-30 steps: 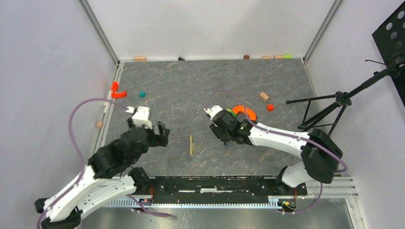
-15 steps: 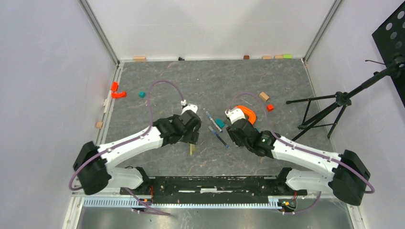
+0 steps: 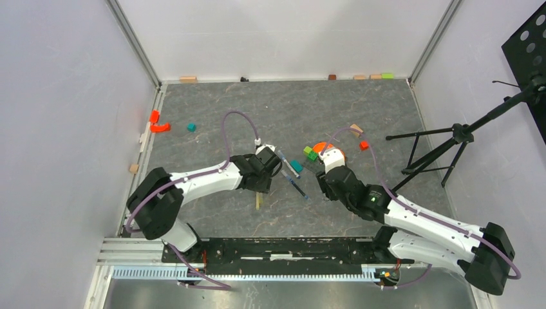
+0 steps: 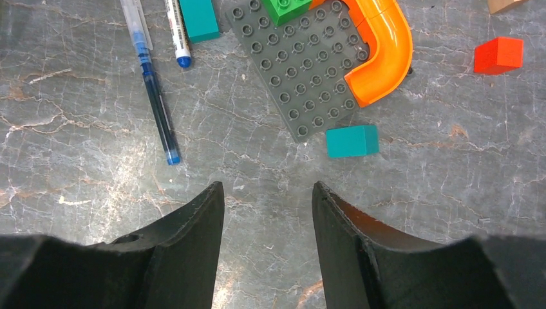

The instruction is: Insert the pens into the pen caps

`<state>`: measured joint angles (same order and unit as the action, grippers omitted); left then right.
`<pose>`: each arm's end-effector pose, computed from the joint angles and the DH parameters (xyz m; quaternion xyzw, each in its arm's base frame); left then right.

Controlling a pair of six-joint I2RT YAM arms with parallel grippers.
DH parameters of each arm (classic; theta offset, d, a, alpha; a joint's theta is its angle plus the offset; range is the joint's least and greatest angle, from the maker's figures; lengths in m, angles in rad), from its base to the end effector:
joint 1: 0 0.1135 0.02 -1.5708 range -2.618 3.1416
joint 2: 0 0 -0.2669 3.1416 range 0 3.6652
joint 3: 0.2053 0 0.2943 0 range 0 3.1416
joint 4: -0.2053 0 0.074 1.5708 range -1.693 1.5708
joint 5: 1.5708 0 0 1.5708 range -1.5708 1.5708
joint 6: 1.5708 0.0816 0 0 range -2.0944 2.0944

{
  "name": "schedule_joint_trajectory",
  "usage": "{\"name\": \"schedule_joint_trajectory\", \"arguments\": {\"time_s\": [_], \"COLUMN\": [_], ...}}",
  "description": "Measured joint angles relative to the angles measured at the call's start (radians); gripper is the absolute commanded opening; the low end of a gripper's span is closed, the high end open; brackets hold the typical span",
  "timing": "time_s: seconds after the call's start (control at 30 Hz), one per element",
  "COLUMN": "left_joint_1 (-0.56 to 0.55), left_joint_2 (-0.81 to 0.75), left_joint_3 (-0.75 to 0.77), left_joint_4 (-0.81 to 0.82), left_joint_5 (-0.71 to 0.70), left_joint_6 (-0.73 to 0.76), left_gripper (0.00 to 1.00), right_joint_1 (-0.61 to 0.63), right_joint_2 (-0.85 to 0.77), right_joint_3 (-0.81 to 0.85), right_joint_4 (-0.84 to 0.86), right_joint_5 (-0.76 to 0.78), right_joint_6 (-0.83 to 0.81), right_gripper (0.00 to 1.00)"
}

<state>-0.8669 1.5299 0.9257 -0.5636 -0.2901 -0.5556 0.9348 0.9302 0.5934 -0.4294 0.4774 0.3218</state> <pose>0.2378 -0.2441 0.1259 0.1217 0.9622 -0.0220 0.2425 0.1833 0.1851 0.1873 -0.1815 0.8803 0.0476 0.4357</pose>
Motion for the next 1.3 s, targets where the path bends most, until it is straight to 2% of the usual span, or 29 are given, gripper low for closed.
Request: {"name": "schedule_joint_trajectory", "arguments": {"time_s": [0.47, 0.57, 0.73, 0.9, 1.13, 1.3], "left_joint_1": [0.047, 0.047, 0.048, 0.047, 0.048, 0.048], "left_joint_2": [0.066, 0.068, 0.069, 0.069, 0.051, -0.045], "left_joint_3": [-0.039, -0.046, -0.051, -0.056, -0.061, -0.061], "left_joint_4": [0.066, 0.072, 0.088, 0.103, 0.096, 0.079], "left_joint_5": [0.013, 0.013, 0.014, 0.014, 0.004, -0.016], "left_joint_6": [-0.024, -0.032, -0.04, -0.05, -0.051, -0.05], "left_gripper": [0.39, 0.3, 0.24, 0.06, 0.03, 0.02], "right_joint_1": [0.0, 0.0, 0.0, 0.0, 0.0, 0.0], "right_joint_2": [-0.024, -0.024, -0.016, -0.01, -0.007, -0.031], "right_joint_3": [-0.024, -0.024, -0.024, -0.024, -0.024, -0.035], "right_joint_4": [-0.006, -0.005, 0.003, 0.006, 0.032, 0.09], "right_joint_5": [-0.005, -0.005, -0.007, -0.01, -0.048, -0.11], "right_joint_6": [0.004, 0.004, 0.004, 0.003, -0.005, -0.017], "right_gripper": [0.55, 0.55, 0.55, 0.54, 0.54, 0.56]}}
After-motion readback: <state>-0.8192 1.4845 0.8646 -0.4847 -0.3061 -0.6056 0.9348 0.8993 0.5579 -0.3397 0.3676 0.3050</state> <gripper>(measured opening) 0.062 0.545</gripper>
